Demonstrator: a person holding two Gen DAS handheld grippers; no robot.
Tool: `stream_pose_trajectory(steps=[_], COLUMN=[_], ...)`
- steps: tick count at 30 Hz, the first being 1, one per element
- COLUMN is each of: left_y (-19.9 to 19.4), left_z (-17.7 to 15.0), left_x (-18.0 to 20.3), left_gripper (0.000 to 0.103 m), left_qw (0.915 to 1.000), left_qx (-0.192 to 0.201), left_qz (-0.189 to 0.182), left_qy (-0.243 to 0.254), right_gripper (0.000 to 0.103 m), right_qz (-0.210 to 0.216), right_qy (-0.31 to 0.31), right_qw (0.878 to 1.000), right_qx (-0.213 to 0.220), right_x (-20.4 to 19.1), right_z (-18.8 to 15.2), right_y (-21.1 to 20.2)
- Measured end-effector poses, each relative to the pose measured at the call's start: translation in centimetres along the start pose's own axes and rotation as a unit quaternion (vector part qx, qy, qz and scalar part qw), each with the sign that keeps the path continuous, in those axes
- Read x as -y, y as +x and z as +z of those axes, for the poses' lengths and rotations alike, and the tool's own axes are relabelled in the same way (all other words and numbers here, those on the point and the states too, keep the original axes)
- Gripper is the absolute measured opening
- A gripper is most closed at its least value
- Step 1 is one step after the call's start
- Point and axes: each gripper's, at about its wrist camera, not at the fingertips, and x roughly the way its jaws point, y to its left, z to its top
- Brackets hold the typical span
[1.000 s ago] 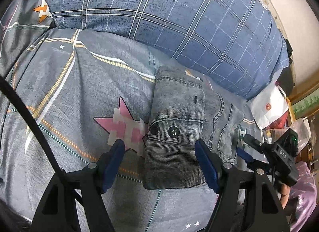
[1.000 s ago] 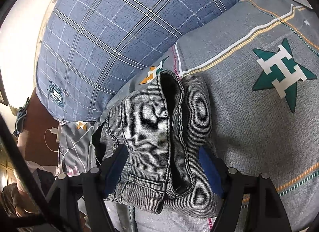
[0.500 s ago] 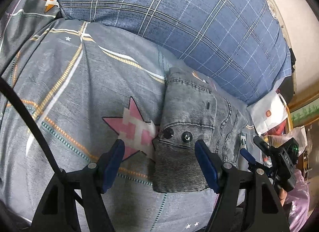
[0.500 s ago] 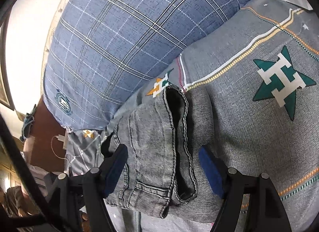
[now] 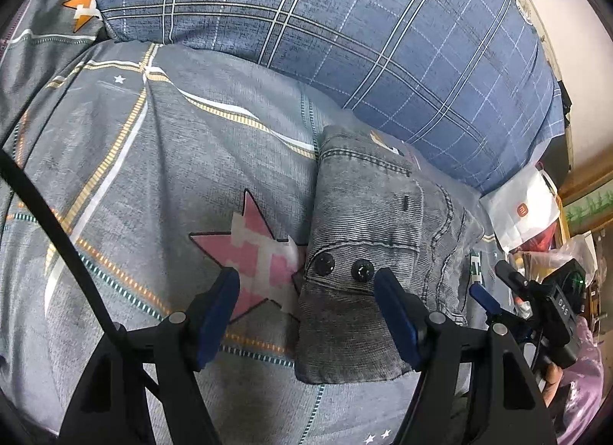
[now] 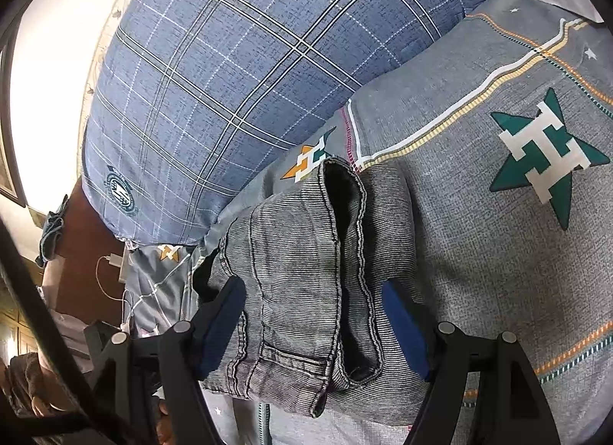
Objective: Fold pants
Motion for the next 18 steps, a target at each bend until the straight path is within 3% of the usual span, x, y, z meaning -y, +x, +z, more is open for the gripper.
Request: stream_pose_trajectory(steps=[9, 18], left_y=[1.7, 3.6], left_z=[0.8, 1.0], left_x=[-0.1, -2.8], left_gripper=[0.073, 0.081], left_qw=[0.9996, 0.9953], left_qx=[-0.016, -0.026], left_qz=[-0.013, -0.094], left_qy=[0.02, 0.006], right_gripper=[0.079, 0.083], right_qz=[0.001, -0.038], right_qy=[-0.023, -0.048], right_qw=[1.0, 0.998], right_qx=[-0.014, -0.032], right_x=[-1.0, -1.5], right_z=[-0.2, -0.2], right_y=[0.8, 3.1])
